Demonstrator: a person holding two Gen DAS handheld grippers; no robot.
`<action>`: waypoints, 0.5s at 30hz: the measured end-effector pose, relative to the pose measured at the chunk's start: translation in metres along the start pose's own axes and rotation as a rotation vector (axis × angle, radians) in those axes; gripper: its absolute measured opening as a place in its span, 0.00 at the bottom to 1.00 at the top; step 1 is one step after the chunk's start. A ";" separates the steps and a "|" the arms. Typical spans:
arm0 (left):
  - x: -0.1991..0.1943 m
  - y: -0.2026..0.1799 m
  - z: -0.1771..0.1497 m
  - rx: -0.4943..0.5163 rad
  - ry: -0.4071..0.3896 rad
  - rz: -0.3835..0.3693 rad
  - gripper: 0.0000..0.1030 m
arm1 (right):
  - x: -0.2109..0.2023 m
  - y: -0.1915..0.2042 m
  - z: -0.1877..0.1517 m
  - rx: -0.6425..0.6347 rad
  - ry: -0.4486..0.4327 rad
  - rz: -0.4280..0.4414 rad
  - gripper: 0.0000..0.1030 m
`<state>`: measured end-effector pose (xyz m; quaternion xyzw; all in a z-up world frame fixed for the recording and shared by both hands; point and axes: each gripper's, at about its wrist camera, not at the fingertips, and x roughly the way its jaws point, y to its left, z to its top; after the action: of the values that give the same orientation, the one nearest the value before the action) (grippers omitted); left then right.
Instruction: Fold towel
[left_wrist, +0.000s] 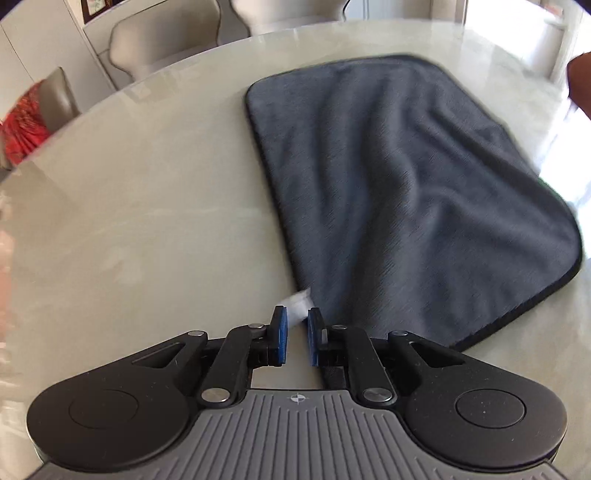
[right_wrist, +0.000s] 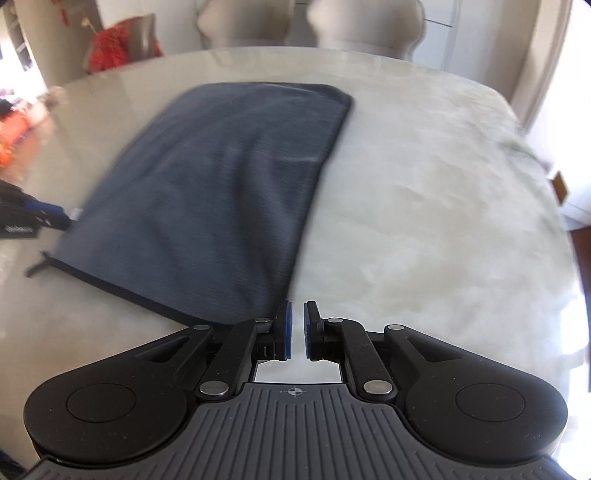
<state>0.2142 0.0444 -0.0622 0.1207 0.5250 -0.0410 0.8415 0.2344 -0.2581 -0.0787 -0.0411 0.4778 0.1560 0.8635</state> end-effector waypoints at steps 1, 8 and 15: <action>-0.001 0.004 -0.003 -0.018 0.001 -0.009 0.12 | 0.002 0.002 0.001 0.006 -0.001 0.017 0.11; -0.031 0.001 -0.019 -0.039 -0.159 -0.171 0.33 | 0.015 0.001 0.011 0.054 -0.015 -0.001 0.34; -0.025 -0.022 -0.023 0.004 -0.167 -0.245 0.46 | 0.026 -0.018 0.008 0.196 0.015 0.021 0.36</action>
<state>0.1785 0.0271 -0.0535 0.0537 0.4640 -0.1544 0.8706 0.2594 -0.2678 -0.0971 0.0473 0.4978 0.1174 0.8580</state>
